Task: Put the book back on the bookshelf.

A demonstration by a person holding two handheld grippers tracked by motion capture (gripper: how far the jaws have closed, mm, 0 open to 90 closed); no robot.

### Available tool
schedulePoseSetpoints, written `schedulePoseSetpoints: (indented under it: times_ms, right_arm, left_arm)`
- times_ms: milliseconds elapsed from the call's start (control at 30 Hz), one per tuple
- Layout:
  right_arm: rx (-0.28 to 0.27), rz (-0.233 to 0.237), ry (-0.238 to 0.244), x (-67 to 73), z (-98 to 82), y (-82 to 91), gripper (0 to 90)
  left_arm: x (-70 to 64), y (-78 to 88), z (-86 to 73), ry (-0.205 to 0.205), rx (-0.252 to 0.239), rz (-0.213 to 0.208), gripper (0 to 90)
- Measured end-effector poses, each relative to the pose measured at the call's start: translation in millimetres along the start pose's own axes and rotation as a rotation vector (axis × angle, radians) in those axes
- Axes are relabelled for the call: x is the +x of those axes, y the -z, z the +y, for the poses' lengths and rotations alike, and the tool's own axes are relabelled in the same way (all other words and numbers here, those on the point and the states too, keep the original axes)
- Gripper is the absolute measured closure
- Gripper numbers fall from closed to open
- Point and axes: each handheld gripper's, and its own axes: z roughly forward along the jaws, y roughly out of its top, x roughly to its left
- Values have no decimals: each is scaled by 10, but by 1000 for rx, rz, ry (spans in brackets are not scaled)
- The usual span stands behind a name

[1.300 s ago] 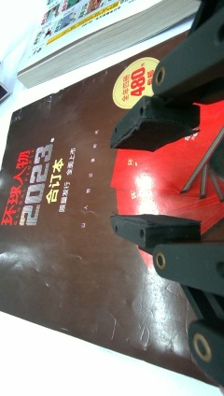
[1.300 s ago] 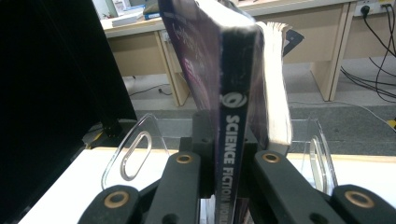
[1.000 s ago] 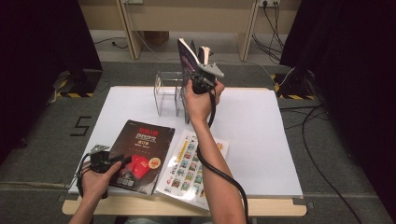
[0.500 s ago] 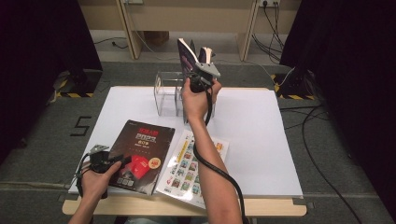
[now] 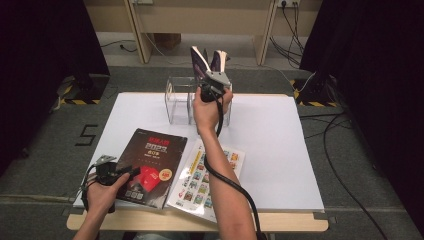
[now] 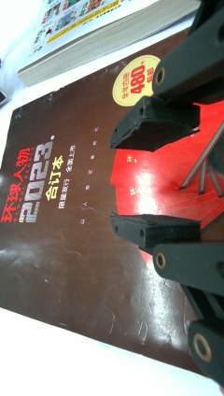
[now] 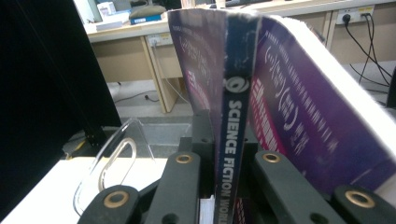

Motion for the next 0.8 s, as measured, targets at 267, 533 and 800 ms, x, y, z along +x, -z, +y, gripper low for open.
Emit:
schedulePoseSetpoints:
  times_ms: [267, 533, 800]
  right_arm:
    - [52, 19, 23, -5, -28, 48, 824]
    - [109, 63, -3, -115, -24, 199, 758]
    - [144, 97, -37, -193, 105, 302, 719]
  left_arm:
    - [-2, 5, -3, -1, 1, 0, 556]
    - [-21, 0, -3, -5, 3, -1, 556]
    - [-35, -5, -5, -7, 6, -3, 556]
